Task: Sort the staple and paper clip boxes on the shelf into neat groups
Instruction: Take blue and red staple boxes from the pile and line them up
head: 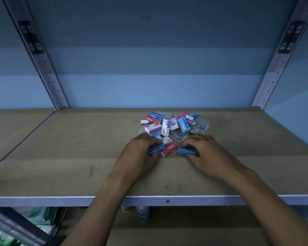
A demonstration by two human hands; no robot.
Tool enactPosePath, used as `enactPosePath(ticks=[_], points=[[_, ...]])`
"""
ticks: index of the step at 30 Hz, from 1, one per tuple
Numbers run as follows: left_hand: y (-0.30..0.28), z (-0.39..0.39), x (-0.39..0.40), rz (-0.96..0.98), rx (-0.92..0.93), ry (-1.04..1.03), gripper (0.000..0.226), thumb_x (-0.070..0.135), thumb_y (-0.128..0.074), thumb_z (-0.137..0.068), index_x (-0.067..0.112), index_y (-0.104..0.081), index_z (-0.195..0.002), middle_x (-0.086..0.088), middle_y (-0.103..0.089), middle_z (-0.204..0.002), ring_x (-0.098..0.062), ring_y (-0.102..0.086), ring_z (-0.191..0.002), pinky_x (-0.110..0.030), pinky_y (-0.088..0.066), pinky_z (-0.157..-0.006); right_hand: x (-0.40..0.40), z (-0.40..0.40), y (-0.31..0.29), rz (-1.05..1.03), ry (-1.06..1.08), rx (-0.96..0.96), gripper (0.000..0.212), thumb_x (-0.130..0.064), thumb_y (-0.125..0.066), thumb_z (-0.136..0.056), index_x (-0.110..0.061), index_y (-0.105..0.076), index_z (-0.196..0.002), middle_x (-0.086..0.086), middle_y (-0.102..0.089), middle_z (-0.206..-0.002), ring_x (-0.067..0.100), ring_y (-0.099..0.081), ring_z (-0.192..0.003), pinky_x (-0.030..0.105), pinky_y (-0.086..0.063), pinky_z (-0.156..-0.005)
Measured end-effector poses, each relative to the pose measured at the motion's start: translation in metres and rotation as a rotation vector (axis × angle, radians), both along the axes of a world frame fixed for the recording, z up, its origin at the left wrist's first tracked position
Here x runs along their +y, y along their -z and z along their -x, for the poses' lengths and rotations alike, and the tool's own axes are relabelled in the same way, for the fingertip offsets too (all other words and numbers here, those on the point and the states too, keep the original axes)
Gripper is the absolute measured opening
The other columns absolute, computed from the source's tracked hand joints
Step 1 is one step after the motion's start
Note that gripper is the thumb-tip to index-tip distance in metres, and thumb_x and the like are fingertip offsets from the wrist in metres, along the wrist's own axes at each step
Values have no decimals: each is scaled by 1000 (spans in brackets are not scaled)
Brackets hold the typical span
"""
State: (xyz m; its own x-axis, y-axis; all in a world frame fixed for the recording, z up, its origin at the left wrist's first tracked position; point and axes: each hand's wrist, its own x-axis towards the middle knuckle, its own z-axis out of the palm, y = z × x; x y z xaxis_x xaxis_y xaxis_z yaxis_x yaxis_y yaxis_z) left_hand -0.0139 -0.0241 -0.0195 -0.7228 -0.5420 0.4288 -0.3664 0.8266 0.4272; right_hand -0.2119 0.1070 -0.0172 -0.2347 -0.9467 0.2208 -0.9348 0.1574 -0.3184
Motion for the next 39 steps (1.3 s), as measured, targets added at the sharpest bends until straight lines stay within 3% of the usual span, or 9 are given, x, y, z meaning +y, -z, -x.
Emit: enactPosePath(ticks=[3,9,15,18,23,26,30,34,39], points=[[-4,-4,6,18,34,-6,26,18,-64,-81,21,-73,-104,1,-69,-99,-17,-63,-88,-29,-52,-76,6,-4,-5,35,-7,-22,29,-20,-72,-84,-32,-70,-110,-14,-67,-112,10,-59,-106,26,-48,-93],[-11,-13,15,57,42,8,31,12,-63,-86,17,-69,-116,-1,-69,-105,-17,-62,-90,-18,-41,-78,18,-14,-16,79,55,-215,26,-19,-66,-90,-30,-75,-113,-17,-74,-101,-4,-66,-89,20,-56,-80],[-9,-22,14,62,-3,100,34,19,-50,-93,20,-64,-125,-1,-66,-116,-18,-61,-105,-26,-46,-88,30,-21,-28,108,78,-225,27,-17,-62,-91,-32,-78,-107,-21,-74,-94,-16,-61,-88,2,-45,-71],[-10,-23,16,68,-40,136,36,19,-48,-92,20,-65,-123,-3,-67,-112,-20,-62,-102,-26,-46,-86,35,-20,-30,93,86,-245,27,-17,-62,-93,-34,-78,-108,-23,-72,-92,-17,-60,-89,-1,-42,-68],[-7,-23,15,79,-81,186,35,13,-52,-93,22,-65,-125,-1,-68,-111,-16,-60,-101,-15,-37,-82,38,-18,-30,13,66,-226,28,-20,-61,-96,-36,-76,-114,-23,-72,-98,-15,-61,-85,2,-43,-68],[-8,-21,17,68,-98,234,35,12,-52,-93,23,-65,-124,1,-68,-111,-15,-61,-102,-23,-46,-86,37,-17,-27,-28,52,-179,27,-23,-64,-95,-36,-76,-115,-19,-73,-108,-9,-62,-89,3,-41,-71],[-8,-20,21,55,-123,263,37,10,-53,-94,25,-65,-126,3,-68,-114,-12,-60,-103,-26,-47,-89,36,-17,-24,-62,34,-194,25,-23,-68,-93,-37,-77,-111,-20,-73,-98,-9,-62,-85,6,-45,-72],[-6,-19,21,49,-126,248,36,12,-55,-93,24,-65,-126,4,-67,-120,-13,-59,-109,-25,-45,-93,38,-16,-25,-66,-9,-249,20,-21,-77,-85,-36,-79,-98,-19,-71,-95,-2,-66,-87,26,-58,-82],[-6,-19,22,51,-132,234,36,14,-56,-93,23,-64,-126,3,-67,-118,-12,-59,-107,-19,-40,-88,41,-17,-22,-111,-33,-274,24,-19,-83,-77,-36,-76,-92,-22,-71,-97,-4,-66,-91,22,-56,-84]])
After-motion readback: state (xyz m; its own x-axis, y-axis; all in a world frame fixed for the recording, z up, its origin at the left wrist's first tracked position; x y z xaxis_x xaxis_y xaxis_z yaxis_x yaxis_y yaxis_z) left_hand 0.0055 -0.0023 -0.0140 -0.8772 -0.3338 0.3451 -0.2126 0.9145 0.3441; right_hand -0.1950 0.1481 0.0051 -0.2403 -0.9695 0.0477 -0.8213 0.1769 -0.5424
